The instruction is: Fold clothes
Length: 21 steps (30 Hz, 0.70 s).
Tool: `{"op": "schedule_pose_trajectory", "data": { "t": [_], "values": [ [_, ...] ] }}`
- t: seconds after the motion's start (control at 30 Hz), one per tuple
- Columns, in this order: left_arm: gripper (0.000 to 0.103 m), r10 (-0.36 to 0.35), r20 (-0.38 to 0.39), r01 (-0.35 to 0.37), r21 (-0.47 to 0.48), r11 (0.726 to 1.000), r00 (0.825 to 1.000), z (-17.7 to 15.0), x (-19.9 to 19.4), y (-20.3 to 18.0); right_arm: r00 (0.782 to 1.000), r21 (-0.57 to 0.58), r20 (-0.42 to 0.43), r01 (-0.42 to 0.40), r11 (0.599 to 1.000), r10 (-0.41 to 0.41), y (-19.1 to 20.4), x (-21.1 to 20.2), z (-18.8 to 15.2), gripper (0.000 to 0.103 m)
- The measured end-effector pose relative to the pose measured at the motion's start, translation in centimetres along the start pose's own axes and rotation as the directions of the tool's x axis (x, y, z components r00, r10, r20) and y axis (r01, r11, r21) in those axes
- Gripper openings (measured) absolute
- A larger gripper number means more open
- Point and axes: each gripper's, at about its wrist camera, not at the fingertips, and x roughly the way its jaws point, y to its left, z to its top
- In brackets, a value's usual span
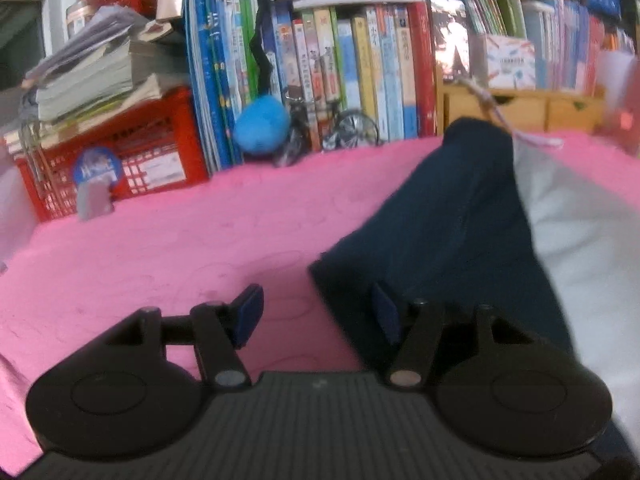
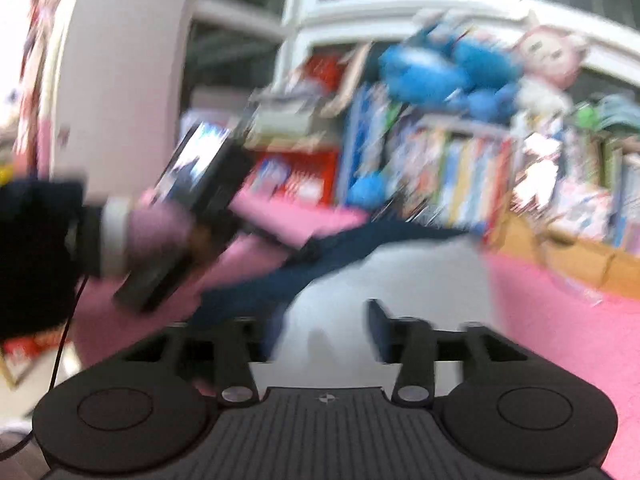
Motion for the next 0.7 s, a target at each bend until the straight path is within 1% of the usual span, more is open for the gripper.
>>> {"op": "schedule_pose_trajectory", "data": {
  "t": [0.03, 0.13, 0.17, 0.23, 0.27, 0.33, 0.43, 0.47, 0.5, 0.53, 0.57, 0.6, 0.63, 0.67, 0.7],
  "values": [
    [0.059, 0.000, -0.007, 0.000, -0.001, 1.000, 1.000, 0.3, -0.2, 0.5, 1.000, 0.022, -0.001, 0.015, 1.000, -0.015, -2.0, 0.3, 0.6, 0.067],
    [0.058, -0.041, 0.022, 0.043, -0.107, 0.993, 0.999, 2.3, -1.8, 2.7, 0.998, 0.091, -0.006, 0.061, 0.994, -0.061, -8.0, 1.3, 2.2, 0.067],
    [0.058, -0.056, 0.034, 0.060, -0.145, 0.988, 0.998, 3.0, -2.4, 3.4, 0.997, 0.155, -0.023, 0.073, 0.985, -0.071, -10.3, 2.5, 2.3, 0.067],
    [0.059, -0.140, 0.061, 0.150, -0.221, 0.964, 0.988, 5.1, -3.0, 4.1, 0.999, 0.258, -0.044, 0.026, 0.966, -0.015, -12.9, 5.2, 1.6, 0.067],
    [0.059, -0.195, 0.066, 0.205, -0.238, 0.949, 0.979, 6.2, -3.1, 3.8, 0.999, 0.309, -0.052, 0.003, 0.951, 0.014, -14.3, 6.5, 1.2, 0.067],
    [0.060, -0.310, 0.067, 0.317, -0.253, 0.914, 0.948, 8.4, -3.0, 2.9, 0.995, 0.409, -0.063, -0.040, 0.911, 0.072, -16.9, 9.2, 0.5, 0.067],
    [0.067, -0.440, 0.018, 0.424, -0.306, 0.852, 0.898, 11.6, -0.8, 0.8, 0.985, 0.548, -0.069, -0.096, 0.831, 0.159, -20.8, 13.1, -0.6, 0.067],
    [0.069, -0.467, -0.006, 0.441, -0.319, 0.839, 0.884, 12.4, 0.3, 0.0, 0.981, 0.544, -0.081, -0.103, 0.833, 0.174, -20.4, 13.8, -1.2, 0.066],
    [0.069, -0.471, -0.039, 0.436, -0.317, 0.842, 0.881, 13.1, 1.5, -1.2, 0.978, 0.541, -0.093, -0.109, 0.834, 0.188, -20.0, 14.4, -1.8, 0.066],
    [0.069, -0.454, -0.082, 0.412, -0.302, 0.860, 0.887, 13.7, 3.0, -2.4, 0.977, 0.540, -0.093, -0.111, 0.834, 0.190, -19.8, 14.3, -2.0, 0.066],
    [0.069, -0.427, -0.126, 0.381, -0.281, 0.881, 0.896, 14.2, 4.3, -3.4, 0.977, 0.539, -0.093, -0.113, 0.835, 0.192, -19.7, 14.3, -2.2, 0.066],
    [0.069, -0.398, -0.176, 0.347, -0.262, 0.900, 0.900, 14.7, 5.6, -4.5, 0.976, 0.537, -0.093, -0.115, 0.835, 0.195, -19.5, 14.2, -2.4, 0.065],
    [0.069, -0.391, -0.216, 0.333, -0.261, 0.906, 0.895, 15.1, 6.9, -5.3, 0.976, 0.536, -0.094, -0.117, 0.836, 0.197, -19.3, 14.1, -2.7, 0.064],
    [0.069, -0.394, -0.249, 0.327, -0.269, 0.906, 0.885, 15.5, 8.1, -6.0, 0.975, 0.535, -0.094, -0.119, 0.836, 0.199, -19.1, 14.0, -2.9, 0.064],
    [0.069, -0.424, -0.272, 0.345, -0.294, 0.891, 0.864, 15.7, 9.2, -6.6, 0.974, 0.541, -0.094, -0.122, 0.832, 0.204, -19.2, 13.9, -3.0, 0.064]
  ]
}}
